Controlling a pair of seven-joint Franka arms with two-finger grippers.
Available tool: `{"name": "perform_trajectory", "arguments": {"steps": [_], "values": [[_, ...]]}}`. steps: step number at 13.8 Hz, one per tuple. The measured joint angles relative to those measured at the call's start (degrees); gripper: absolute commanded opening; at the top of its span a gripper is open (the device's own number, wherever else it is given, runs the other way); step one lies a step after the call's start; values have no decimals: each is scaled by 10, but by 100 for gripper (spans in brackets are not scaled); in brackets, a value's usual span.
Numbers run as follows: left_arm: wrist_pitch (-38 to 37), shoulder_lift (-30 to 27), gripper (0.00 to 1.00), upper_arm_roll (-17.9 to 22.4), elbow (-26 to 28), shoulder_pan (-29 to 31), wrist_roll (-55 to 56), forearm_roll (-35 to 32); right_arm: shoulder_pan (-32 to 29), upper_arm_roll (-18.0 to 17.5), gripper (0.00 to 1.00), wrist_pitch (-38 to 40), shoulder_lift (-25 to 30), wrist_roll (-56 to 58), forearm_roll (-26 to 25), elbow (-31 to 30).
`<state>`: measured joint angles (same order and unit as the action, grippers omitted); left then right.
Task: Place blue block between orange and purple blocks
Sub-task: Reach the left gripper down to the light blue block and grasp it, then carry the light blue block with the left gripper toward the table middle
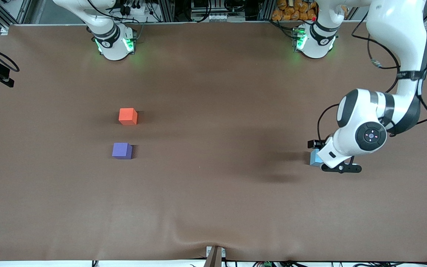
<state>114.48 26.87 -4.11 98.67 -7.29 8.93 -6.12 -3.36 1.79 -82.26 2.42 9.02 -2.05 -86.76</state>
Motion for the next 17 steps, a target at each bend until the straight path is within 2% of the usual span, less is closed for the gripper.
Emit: {"name": "perform_trajectory", "arguments": {"steps": [2,4,11,12,13,14,17], "values": [[75,5,100,0,44,18,-21,0,0,0,100,0,0,0,0,0],[119,9,100,0,66,29,-24,0,0,0,100,0,0,0,0,0],[177,56,99,-1,71,30,-24,16,0,0,100,0,0,0,0,0],[181,61,58,-1,71,30,-24,16,0,0,100,0,0,0,0,0],[186,65,29,-1,71,30,-24,16,0,0,100,0,0,0,0,0],[189,67,15,-1,71,30,-26,16,0,1,100,0,0,0,0,0],[192,67,14,-2,69,30,-45,16,0,1,100,1,0,0,0,0]]}}
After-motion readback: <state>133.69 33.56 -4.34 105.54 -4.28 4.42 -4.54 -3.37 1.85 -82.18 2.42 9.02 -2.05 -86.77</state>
